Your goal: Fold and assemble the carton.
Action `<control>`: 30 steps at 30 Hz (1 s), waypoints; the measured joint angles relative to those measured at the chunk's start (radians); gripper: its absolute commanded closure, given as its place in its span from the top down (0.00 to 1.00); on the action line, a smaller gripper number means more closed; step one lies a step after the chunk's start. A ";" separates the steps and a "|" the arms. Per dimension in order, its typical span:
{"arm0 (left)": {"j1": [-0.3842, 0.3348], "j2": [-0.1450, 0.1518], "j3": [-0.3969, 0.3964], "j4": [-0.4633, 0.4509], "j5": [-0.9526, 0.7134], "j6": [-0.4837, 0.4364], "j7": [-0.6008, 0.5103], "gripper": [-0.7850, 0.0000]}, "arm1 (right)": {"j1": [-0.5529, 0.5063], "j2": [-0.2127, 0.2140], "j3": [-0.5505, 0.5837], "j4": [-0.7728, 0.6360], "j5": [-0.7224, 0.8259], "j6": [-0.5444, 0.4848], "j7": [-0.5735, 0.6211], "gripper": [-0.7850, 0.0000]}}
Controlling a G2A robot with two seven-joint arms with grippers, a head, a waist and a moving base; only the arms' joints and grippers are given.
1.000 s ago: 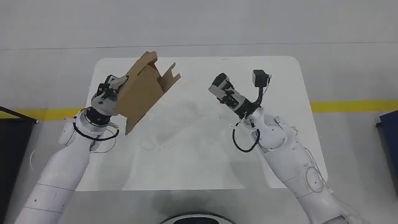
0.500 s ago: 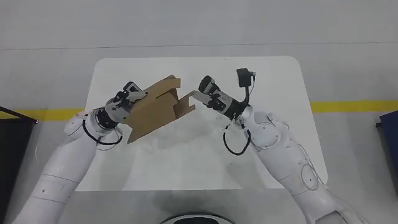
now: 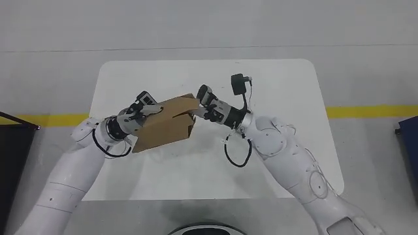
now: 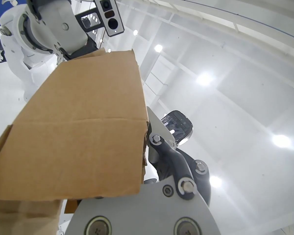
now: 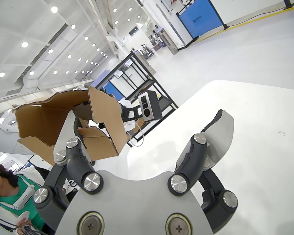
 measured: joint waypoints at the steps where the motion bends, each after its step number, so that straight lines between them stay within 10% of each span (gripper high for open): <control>1: 0.000 -0.001 0.001 0.001 0.001 0.000 -0.001 0.00 | 0.003 -0.002 -0.005 0.000 -0.006 0.007 0.001 1.00; 30: -0.010 -0.009 -0.033 0.054 -0.025 0.023 -0.008 0.00 | -0.015 -0.013 0.026 -0.005 -0.002 0.002 -0.041 1.00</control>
